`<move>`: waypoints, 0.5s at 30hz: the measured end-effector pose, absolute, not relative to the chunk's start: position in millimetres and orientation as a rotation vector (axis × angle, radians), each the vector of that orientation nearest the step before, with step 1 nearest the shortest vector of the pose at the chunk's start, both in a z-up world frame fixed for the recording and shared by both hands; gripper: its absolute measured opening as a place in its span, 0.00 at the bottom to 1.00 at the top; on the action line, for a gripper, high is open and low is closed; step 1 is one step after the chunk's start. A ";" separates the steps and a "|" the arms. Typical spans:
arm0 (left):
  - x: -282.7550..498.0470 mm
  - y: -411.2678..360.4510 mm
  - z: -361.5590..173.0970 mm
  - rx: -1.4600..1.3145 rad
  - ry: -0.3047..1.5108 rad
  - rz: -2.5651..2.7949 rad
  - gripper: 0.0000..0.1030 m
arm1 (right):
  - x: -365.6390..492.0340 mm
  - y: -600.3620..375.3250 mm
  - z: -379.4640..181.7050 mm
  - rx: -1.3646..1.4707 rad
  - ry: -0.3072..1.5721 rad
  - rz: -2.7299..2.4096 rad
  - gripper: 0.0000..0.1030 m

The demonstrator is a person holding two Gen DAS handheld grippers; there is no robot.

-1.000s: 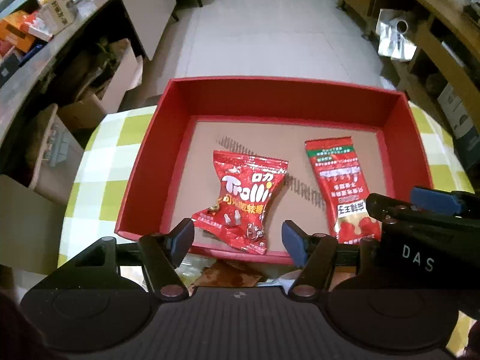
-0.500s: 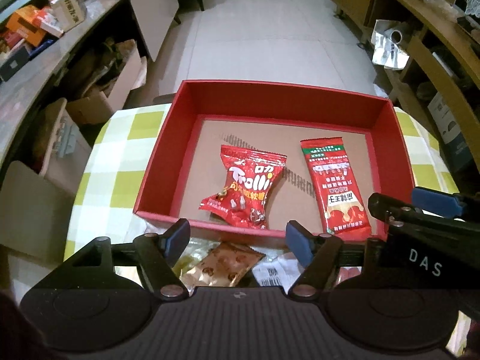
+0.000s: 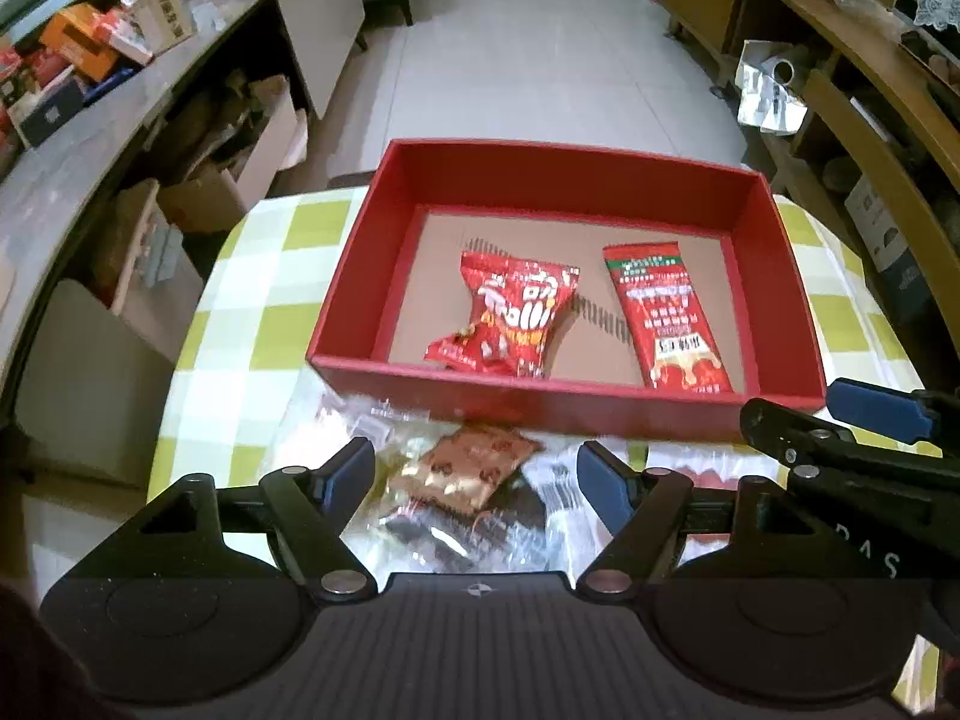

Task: Organize snacks
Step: 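Withdraw both tools from the tray back toward the remaining snacks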

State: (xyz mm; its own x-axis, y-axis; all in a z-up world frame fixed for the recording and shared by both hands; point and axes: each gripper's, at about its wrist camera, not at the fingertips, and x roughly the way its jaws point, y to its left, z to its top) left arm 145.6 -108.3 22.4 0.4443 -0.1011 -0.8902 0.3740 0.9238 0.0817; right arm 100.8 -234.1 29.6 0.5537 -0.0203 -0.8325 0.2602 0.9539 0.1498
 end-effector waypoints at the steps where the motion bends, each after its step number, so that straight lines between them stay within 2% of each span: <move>1: 143.7 -106.9 21.6 0.286 1.076 -0.299 0.77 | 99.0 -232.6 29.0 0.268 0.976 -0.165 0.52; 15: 124.9 -82.0 9.3 0.310 1.120 -0.307 0.80 | 77.3 -207.8 13.7 0.261 1.043 -0.084 0.56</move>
State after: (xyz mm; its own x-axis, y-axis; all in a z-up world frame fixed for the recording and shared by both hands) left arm 124.9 -82.0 9.3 0.4032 -0.0846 -0.9112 0.3920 0.9157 0.0884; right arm 77.3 -207.8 13.7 0.5034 0.0546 -0.8624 0.1919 0.9660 0.1732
